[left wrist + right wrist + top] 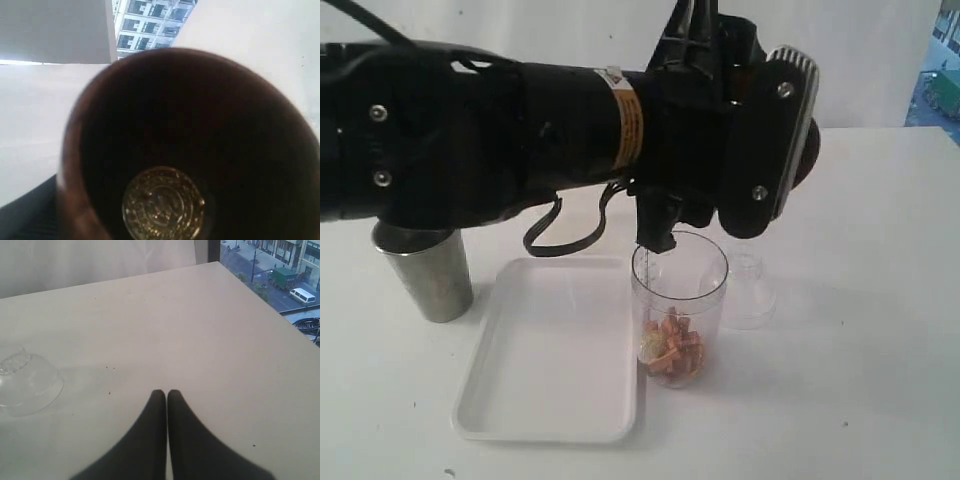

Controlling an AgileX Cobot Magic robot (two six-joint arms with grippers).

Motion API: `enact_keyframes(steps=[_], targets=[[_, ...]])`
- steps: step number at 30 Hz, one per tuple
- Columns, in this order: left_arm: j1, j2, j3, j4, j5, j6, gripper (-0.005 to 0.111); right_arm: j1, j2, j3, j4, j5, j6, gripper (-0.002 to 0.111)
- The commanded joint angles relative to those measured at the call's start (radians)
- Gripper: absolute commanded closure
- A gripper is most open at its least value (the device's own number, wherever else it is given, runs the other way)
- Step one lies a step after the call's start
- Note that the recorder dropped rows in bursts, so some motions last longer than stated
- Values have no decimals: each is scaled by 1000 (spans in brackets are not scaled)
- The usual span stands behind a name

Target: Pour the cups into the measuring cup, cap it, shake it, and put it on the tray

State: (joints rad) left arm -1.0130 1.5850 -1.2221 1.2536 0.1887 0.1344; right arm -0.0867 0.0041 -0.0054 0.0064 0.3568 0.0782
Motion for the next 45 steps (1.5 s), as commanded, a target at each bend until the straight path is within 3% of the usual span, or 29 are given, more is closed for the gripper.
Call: enact_keyframes(steps=[1, 5, 7, 12, 14, 19, 22, 35, 39, 45], targets=[[2, -7, 39, -9, 136, 247, 107, -2, -4, 5, 1, -6, 5, 108], [2, -3, 99, 33, 285, 389, 107, -2, -4, 5, 1, -6, 5, 108], [2, 0, 116, 96, 271, 385, 107, -2, -4, 5, 1, -6, 5, 108], [2, 65, 118, 300, 260, 304, 107, -2, -4, 5, 1, -6, 5, 108], [2, 115, 118, 491, 320, 118, 107, -2, -4, 5, 1, -6, 5, 108], [2, 160, 83, 491, 378, 11, 107, -2, -4, 5, 1, -6, 5, 108], [0, 161, 82, 491, 359, -134, 107, -2, -4, 5, 1, -6, 5, 108], [-12, 196, 82, 491, 444, 71, 107, -2, -4, 5, 1, -6, 5, 108], [-21, 196, 82, 491, 439, 13, 107, -2, -4, 5, 1, -6, 5, 108], [-28, 208, 82, 491, 469, 84, 107, -2, -4, 5, 1, -6, 5, 108]])
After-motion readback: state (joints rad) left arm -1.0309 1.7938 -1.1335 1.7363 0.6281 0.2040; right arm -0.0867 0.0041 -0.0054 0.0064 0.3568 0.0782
